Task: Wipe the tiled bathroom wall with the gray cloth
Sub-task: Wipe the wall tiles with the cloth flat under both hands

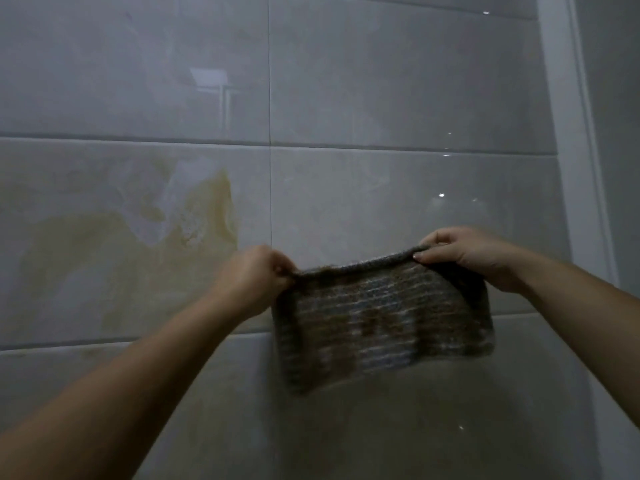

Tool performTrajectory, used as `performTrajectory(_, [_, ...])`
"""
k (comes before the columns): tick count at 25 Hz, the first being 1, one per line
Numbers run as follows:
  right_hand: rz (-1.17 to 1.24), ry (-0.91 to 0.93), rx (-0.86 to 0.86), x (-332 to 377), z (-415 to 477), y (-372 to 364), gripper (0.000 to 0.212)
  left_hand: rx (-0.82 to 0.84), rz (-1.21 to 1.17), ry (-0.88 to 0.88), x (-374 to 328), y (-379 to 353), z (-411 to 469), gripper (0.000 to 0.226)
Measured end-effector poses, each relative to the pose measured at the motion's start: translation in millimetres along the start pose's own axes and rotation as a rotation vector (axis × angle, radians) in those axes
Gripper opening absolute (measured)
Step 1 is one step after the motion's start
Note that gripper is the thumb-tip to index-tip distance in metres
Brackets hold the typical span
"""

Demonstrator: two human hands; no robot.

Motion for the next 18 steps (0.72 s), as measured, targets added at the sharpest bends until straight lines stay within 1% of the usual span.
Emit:
performTrajectory(1, [-0.118,0.028,-0.061,3.0,8.8,2.2,0.012,-0.113,0.269,-0.053,-11.3,3.6,9.1,0.014])
performTrajectory(2, [-0.249,0.053,-0.137,5.4,19.1,3.2,0.010,-0.187,0.437,-0.047,-19.6,5.8,18.7,0.017])
performTrajectory(3, [-0.400,0.059,-0.219,7.0,31.3,2.3,0.011,-0.223,0.521,0.010,-24.8,6.9,29.2,0.018])
performTrajectory(5, [-0.653,0.017,-0.393,8.6,53.2,-5.0,0.013,-0.261,0.548,0.143,-29.3,4.1,48.1,0.023])
performTrajectory(7, [-0.771,-0.016,-0.547,8.7,66.7,-17.2,0.014,-0.311,0.444,0.178,-30.7,-1.7,60.5,0.027])
performTrajectory(9, [-0.776,0.018,-0.660,9.8,69.3,-27.0,0.020,-0.382,0.258,0.160,-30.1,-6.3,63.3,0.029])
performTrajectory(11, [-0.691,0.111,-0.736,7.3,67.4,-35.8,0.024,-0.482,0.088,0.133,-25.9,-15.1,58.3,0.031])
performTrajectory(13, [-0.542,0.232,-0.848,-0.1,60.9,-46.8,0.017,-0.591,-0.022,0.022,-22.2,-29.5,47.8,0.039])
performTrajectory(14, [-0.503,0.301,-0.909,-6.7,57.6,-56.1,0.012,-0.616,-0.047,-0.082,-22.4,-40.4,41.2,0.044])
performTrajectory(15, [-0.504,0.388,-0.961,-15.5,56.4,-67.8,0.010,-0.628,-0.018,-0.205,-22.2,-53.2,35.4,0.045])
performTrajectory(16, [-0.529,0.466,-0.982,-26.5,57.3,-80.4,0.010,-0.633,0.109,-0.309,-21.2,-66.7,32.1,0.043])
performTrajectory(17, [-0.554,0.530,-0.983,-37.9,58.3,-91.9,0.016,-0.651,0.297,-0.370,-17.0,-79.7,31.2,0.042])
performTrajectory(18, [-0.576,0.582,-0.959,-50.2,60.5,-101.5,0.026,-0.646,0.460,-0.395,-10.2,-91.6,31.8,0.043])
Point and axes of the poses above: each hand's wrist, its own z-axis towards the middle knuckle, its own y-axis out of the back of the hand, x = y × z, the point moved 3 cm from there along z, towards the middle knuckle, and after that the axes turned 1 degree about -z, right-handed, at the moved point
